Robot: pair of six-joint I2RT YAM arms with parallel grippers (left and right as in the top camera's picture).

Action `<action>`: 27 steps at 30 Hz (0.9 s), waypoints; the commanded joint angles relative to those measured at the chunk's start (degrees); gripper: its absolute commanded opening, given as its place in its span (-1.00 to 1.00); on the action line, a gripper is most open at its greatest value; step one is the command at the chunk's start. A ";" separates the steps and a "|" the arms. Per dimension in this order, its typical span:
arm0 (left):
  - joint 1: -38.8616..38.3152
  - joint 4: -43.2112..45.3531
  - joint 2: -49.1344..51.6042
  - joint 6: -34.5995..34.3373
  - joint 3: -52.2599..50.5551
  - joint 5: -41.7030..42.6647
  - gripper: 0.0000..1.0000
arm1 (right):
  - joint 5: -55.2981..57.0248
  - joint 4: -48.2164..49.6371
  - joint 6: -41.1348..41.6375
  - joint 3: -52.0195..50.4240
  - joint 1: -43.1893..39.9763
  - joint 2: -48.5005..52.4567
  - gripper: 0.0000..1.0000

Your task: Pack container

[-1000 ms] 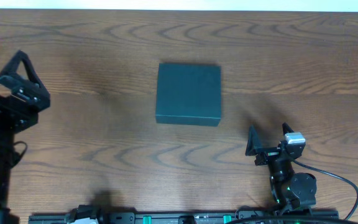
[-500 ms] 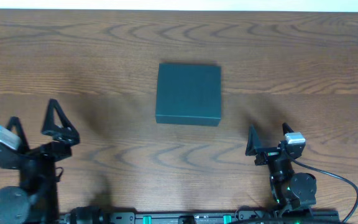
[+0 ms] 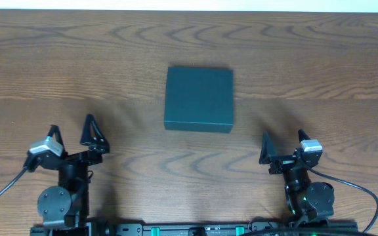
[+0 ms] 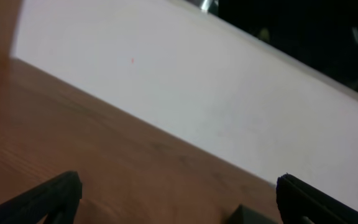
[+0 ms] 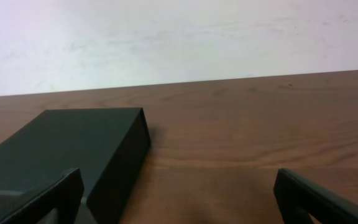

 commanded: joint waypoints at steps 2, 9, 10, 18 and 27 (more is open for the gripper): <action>-1.51 0.68 -0.70 0.37 -1.81 -0.46 0.97 | -0.24 -0.20 -0.85 -0.15 -0.46 -0.39 0.98; -2.23 7.50 -0.70 0.35 -7.58 -0.44 0.97 | -0.24 -0.17 -0.85 -0.15 -0.46 -0.39 0.99; -2.23 8.72 -0.70 0.33 -8.50 -0.44 0.97 | -0.24 -0.20 -0.85 -0.15 -0.44 -0.39 0.99; -2.23 10.23 -1.73 0.33 -11.28 -0.44 0.97 | -0.24 -0.17 -0.85 -0.15 -0.46 -0.39 0.99; -2.23 6.40 -4.20 0.35 -11.39 -0.46 0.97 | -0.24 -0.20 -0.85 -0.15 -0.44 -0.39 0.98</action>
